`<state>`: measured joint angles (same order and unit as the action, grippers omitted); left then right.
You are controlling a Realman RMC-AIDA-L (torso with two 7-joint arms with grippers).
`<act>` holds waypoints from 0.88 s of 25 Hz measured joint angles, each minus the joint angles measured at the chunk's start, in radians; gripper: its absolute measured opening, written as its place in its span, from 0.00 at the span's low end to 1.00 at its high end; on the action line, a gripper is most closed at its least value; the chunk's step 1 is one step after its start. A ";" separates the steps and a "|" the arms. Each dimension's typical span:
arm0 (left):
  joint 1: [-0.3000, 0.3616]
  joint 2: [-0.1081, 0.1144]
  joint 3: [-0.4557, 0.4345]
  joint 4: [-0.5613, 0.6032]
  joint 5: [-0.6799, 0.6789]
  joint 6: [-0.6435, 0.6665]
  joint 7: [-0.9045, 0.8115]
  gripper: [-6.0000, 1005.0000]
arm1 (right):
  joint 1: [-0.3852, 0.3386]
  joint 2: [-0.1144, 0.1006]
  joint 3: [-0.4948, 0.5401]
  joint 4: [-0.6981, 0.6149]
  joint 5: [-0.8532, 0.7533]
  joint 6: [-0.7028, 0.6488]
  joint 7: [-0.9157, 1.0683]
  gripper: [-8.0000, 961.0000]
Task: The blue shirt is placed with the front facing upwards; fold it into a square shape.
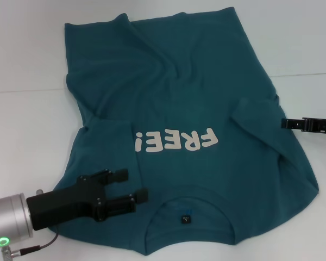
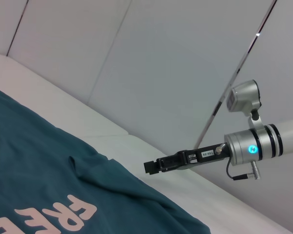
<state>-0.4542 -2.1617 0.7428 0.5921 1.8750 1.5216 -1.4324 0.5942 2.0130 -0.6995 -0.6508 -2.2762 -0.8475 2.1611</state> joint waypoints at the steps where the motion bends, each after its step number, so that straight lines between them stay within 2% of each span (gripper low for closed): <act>1: 0.000 0.000 0.001 0.000 0.000 0.000 0.000 0.87 | 0.001 0.002 0.000 0.004 0.000 0.004 -0.001 0.83; 11: 0.003 0.002 -0.005 0.000 0.001 -0.006 -0.002 0.87 | 0.036 0.014 -0.006 0.075 0.000 0.095 -0.007 0.78; 22: 0.005 0.003 -0.005 0.005 0.013 -0.012 -0.012 0.87 | 0.059 0.030 -0.004 0.081 0.000 0.108 -0.008 0.76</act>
<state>-0.4494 -2.1583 0.7378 0.5975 1.8877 1.5095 -1.4441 0.6533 2.0427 -0.7039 -0.5695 -2.2763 -0.7399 2.1527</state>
